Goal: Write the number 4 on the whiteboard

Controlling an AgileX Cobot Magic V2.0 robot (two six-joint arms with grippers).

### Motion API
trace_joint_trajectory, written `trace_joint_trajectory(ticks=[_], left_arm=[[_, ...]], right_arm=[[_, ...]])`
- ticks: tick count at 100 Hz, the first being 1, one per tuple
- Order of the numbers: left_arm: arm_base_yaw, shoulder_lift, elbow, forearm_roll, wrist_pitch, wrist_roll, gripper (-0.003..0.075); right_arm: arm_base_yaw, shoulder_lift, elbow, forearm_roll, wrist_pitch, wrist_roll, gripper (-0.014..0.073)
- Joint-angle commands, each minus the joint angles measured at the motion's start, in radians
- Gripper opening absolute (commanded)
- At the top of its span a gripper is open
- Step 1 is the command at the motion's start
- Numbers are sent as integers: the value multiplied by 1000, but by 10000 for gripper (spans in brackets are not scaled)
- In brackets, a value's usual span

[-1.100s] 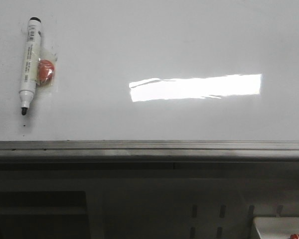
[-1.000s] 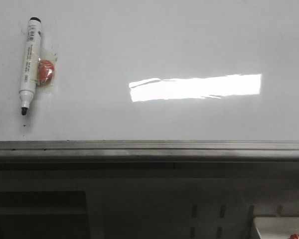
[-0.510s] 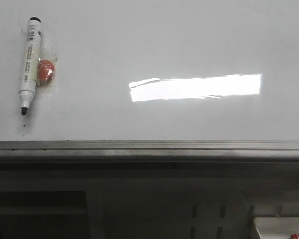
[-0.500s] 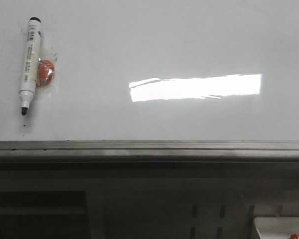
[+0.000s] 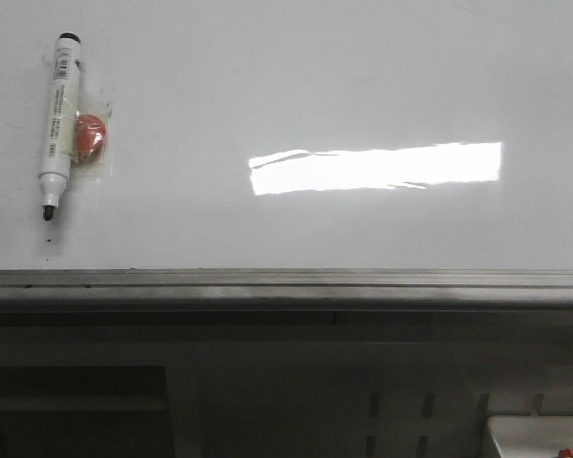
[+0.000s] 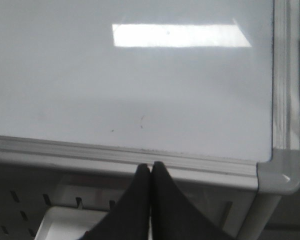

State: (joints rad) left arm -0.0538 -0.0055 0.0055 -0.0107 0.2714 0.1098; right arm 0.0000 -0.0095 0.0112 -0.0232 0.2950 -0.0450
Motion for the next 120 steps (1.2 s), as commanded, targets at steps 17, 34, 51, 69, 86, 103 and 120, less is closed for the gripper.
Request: trace_joint_trajectory(ticks=[17,34,51,69,86,103,120], left_arm=[[-9,-24,33,-19,-188,1,-20],[-9,-24,33,-19,-192,1,-20],[-9,-22,29,-76,-205,1,-20],[-9,72,-26,-107,-171,-1,-20],[-9,232,-133,-94,-145,-1,-20],[-9,353,-187,-91,-214,-1,-18],[-13,441,-189,-98,-303,-1,158]], right_arm=[[-5,-16,24,-1,-387,-7,-64],[-5,-16,24,-1,-373,-7,-64],[-5,-1,14,70,-258,-7,-64],[-3,148,-54,173,-169,-7,-64],[-3,363,-166,184,-139,-7,-64],[-3,504,-246,184,-139,-7,-64],[-3,575,-249,184,-190,-7,-64]])
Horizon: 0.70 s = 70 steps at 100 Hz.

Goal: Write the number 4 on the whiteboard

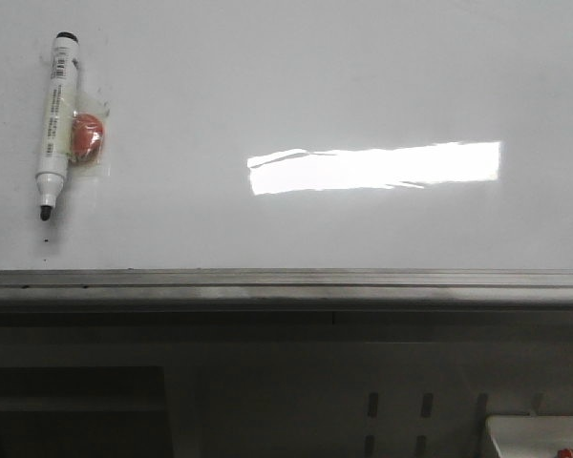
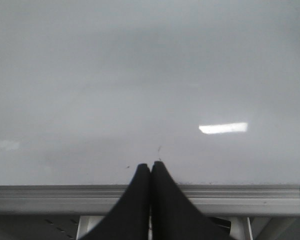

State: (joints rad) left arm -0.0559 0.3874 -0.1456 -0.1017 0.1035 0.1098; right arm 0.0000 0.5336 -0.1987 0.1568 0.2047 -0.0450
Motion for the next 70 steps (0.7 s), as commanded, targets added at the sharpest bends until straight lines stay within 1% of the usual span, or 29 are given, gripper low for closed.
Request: trace_joint_trajectory(ticks=[1,6,10,15,21,30,35,43,56,61,70], left_arm=[[-11,51,-38,-7,-140,-1,169],[-11,74,-37,-21,-190,-1,232],[-11,95,-37,-41,-224,-1,263],[-11,116,-37,-52,-258,-1,280],[-14,142,-42,-40,-262,-1,295],[-58,171,-59,-27,-260,-1,337],[-108,186,-75,-27,-252,-1,364],[-223,207,-104,-27,-247,-1,392],[-404,255,-141,-56,-274,-1,391],[-473,278,-151,-93,-302,-1,391],[-554,336,-159,-139,-330,-1,391]], right_arm=[[-3,35,-39,4,-100,-7,-64],[-3,43,-39,4,-108,-7,-64],[-3,48,-39,4,-108,-7,-64],[-3,48,-39,4,-104,-7,-64],[-3,48,-39,4,-104,-7,-64],[-3,48,-39,4,-106,-7,-64],[-3,48,-39,4,-106,-7,-64],[-3,48,-39,4,-106,-7,-64],[-3,48,-39,4,-110,-7,-64],[-3,48,-39,4,-110,-7,-64],[-3,48,-39,4,-113,-7,-64]])
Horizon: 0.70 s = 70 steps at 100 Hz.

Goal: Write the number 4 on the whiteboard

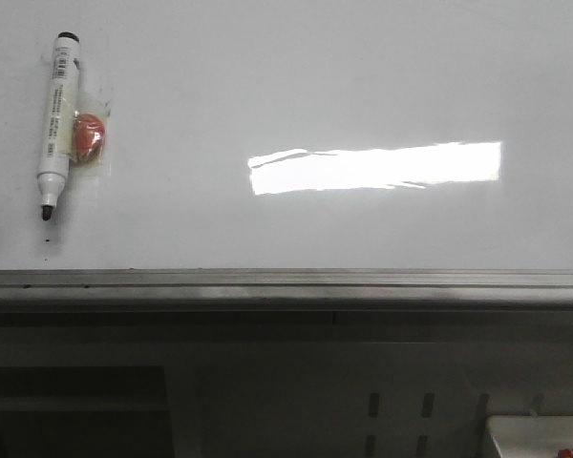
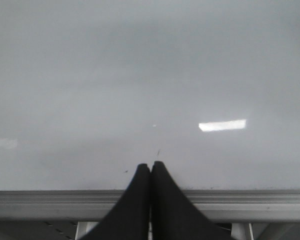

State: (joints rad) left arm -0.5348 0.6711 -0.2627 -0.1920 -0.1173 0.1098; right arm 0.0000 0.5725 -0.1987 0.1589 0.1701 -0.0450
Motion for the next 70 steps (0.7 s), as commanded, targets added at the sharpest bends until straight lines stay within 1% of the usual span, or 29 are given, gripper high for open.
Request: trace_joint_trajectory(ticks=[1,14,24,43,61,70], left_arm=[[-85,57,-41,-51,-115,-1,391],[-142,148,-41,-70,-146,-1,389],[-176,214,-41,-105,-209,-1,389],[-197,319,-43,-142,-337,-1,389],[-197,396,-76,-175,-341,-1,389],[-197,422,-97,-249,-337,-2,389]], right_arm=[[-3,9,-39,2,-80,-7,-64],[-3,9,-39,2,-83,-7,-64],[-3,9,-39,2,-89,-7,-64],[-3,9,-39,2,-92,-7,-64],[-3,9,-39,2,-92,-7,-64],[-3,9,-39,2,-92,-7,-64]])
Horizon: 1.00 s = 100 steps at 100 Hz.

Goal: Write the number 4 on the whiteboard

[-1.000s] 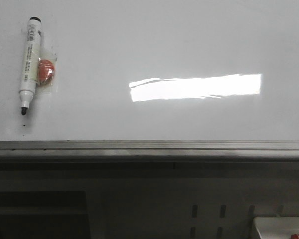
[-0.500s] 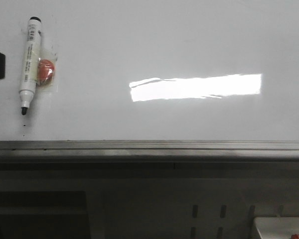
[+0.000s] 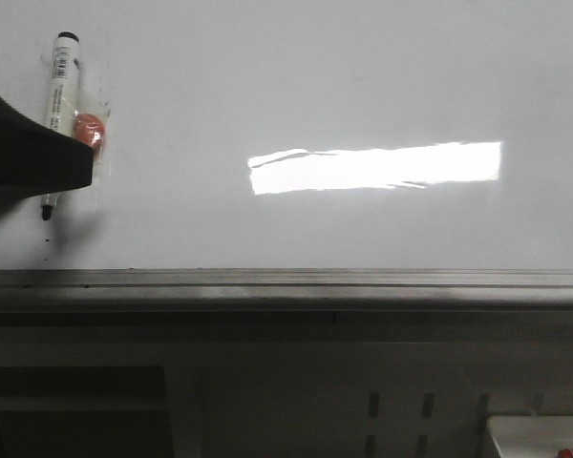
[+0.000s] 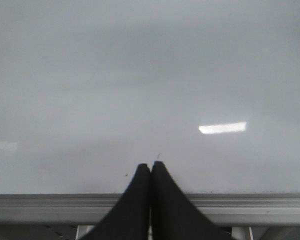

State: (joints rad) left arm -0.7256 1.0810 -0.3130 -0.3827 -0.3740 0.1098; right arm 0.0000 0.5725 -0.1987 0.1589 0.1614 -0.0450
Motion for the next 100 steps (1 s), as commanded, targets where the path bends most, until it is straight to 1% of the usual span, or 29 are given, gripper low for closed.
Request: trace_joint_trajectory(ticks=[1,8,19,23,26,30,31,33,34,35,36,37,38,47,56,59,69,76,83,100], left_arm=[[-7,16,-49,-73,-77,-2,389],[-7,28,-66,-131,-47,-2,389],[-7,44,-75,-176,-26,-2,382],[-7,45,-75,-192,-23,-2,354],[-7,49,-75,-204,-18,-2,316],[-7,51,-75,-209,-2,-2,225],[-7,53,-75,-209,1,-2,188],[-7,56,-75,-209,9,-2,147],[-7,55,-75,-207,16,-2,104],[-7,57,-75,-205,19,-2,83],[-7,58,-75,-200,24,-2,39],[-7,60,-75,-198,26,-2,17],[-7,60,-75,-196,26,-2,-24],[-7,78,-75,-174,31,1,-20],[-7,78,-75,-125,29,1,-20],[-7,73,-75,-86,29,1,-20],[-7,54,-75,129,33,1,-20],[-7,29,-75,239,37,1,-20],[-7,5,-75,352,37,1,-20],[-7,-33,-75,647,37,1,-20]], right_arm=[[-3,9,-39,2,-84,-7,-64],[-3,9,-39,2,-84,-7,-64],[-3,9,-39,2,-84,-7,-64],[-3,9,-39,2,-84,-7,-64],[-3,9,-39,2,-84,-7,-64],[-3,9,-39,2,-85,-7,-64],[-3,9,-39,2,-85,-7,-64],[-3,9,-39,2,-85,-7,-64],[-3,9,-39,2,-85,-7,-64],[-3,9,-39,2,-85,-7,-64],[-3,9,-39,2,-85,-7,-64],[-3,9,-39,2,-85,-7,-64],[-3,9,-39,2,-85,-7,-64],[-3,9,-39,2,-75,-7,-64],[-1,9,-59,4,-18,-7,-64],[7,9,-73,4,12,-7,-64],[67,10,-135,5,107,-7,-64],[147,10,-180,5,144,-9,-64],[252,20,-227,5,162,-9,-64],[581,103,-340,5,150,-9,-63]])
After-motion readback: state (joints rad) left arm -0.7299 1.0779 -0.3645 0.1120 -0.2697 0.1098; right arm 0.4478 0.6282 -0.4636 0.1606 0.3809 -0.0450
